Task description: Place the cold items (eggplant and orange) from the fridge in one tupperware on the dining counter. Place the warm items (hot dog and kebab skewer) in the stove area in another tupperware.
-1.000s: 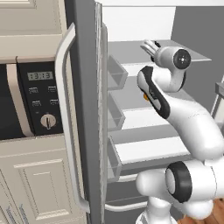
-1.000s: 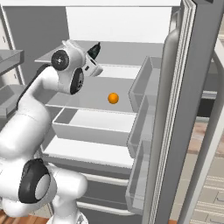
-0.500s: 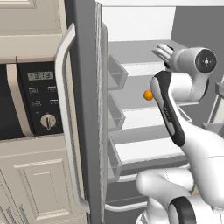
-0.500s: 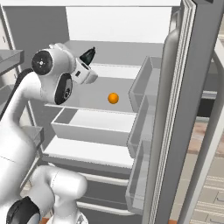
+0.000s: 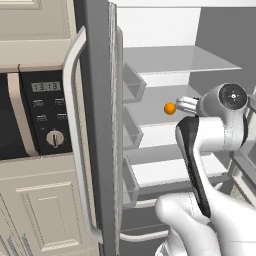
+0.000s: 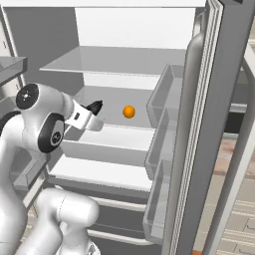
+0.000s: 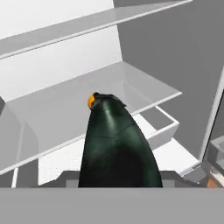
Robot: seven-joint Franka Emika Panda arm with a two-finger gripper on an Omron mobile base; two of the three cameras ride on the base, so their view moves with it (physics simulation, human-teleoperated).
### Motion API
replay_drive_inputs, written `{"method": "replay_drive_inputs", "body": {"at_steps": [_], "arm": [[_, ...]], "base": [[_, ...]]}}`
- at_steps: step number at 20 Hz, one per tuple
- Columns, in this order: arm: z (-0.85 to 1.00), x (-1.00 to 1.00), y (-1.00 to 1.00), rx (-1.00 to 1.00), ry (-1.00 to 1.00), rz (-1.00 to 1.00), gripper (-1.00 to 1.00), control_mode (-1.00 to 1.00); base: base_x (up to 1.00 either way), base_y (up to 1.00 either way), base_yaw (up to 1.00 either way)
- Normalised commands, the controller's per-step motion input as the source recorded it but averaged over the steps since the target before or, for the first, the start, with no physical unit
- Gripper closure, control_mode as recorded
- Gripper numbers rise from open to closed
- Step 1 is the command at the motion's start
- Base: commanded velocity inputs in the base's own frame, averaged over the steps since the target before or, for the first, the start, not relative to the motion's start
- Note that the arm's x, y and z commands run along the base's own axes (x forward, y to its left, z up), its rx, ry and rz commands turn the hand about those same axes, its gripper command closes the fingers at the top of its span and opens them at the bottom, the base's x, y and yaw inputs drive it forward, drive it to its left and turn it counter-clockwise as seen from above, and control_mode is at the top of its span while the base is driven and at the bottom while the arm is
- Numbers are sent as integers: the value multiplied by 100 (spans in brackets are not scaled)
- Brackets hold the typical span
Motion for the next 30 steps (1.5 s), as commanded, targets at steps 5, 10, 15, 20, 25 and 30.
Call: {"method": "replay_drive_inputs", "body": {"at_steps": [5,10,15,20,25,30], "arm": [[-99,0,-14,0,11,2,100,-100],[-52,0,-7,1,-3,0,100,-100],[-28,-1,-2,0,-9,0,100,-100],[0,0,0,0,0,0,100,100],[0,0,0,0,0,0,100,100],[0,0,0,0,0,0,100,100]], "base": [[0,0,0],[0,0,0],[0,0,0],[-37,-17,-27],[-46,-12,-45],[-67,-1,-60]]}}
